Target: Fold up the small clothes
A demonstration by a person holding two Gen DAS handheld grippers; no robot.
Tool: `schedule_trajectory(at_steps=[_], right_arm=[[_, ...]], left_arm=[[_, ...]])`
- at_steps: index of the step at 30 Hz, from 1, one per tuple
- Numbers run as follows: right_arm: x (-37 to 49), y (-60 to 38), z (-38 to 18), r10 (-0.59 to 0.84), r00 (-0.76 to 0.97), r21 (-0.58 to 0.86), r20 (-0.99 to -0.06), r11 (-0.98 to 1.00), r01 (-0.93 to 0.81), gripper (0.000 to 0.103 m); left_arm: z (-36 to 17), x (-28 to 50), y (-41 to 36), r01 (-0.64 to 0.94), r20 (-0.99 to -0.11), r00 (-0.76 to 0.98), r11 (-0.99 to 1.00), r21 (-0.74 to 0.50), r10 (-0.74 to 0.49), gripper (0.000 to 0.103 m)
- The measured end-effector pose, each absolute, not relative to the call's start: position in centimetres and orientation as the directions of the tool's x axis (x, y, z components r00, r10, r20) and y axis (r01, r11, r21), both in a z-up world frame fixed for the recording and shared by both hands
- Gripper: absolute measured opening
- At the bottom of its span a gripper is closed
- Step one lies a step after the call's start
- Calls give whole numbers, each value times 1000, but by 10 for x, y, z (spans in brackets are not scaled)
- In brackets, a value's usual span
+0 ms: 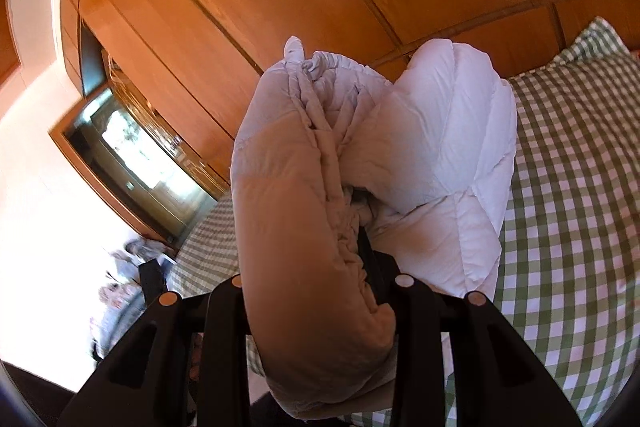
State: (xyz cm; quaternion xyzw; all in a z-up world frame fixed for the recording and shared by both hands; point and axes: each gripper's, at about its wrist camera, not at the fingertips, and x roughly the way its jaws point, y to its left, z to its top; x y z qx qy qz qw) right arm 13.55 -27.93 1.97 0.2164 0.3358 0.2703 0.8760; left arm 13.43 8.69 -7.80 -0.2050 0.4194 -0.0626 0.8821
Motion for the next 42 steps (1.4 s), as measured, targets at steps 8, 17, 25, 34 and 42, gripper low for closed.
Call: schedule_trajectory(at_steps=[8, 17, 25, 34, 42], right_arm=[[139, -220, 21, 537, 603, 394, -590, 843, -365, 31], [130, -117, -10, 446, 542, 130, -712, 843, -522, 32], [101, -73, -66, 338, 592, -162, -732, 757, -633, 49], [77, -73, -78, 360, 657, -246, -663, 724, -644, 78], [58, -61, -86, 343, 720, -368, -604, 681, -633, 88]], left_arm=[[-93, 138, 73, -42, -730, 607, 904, -425, -315, 13], [-99, 148, 71, -31, -732, 591, 897, -441, -339, 13], [-86, 146, 92, -32, -683, 618, 856, -516, -389, 13], [-24, 138, 115, 91, -512, 676, 750, -656, -530, 13], [8, 185, 49, 348, -527, 447, 684, -641, -722, 49]])
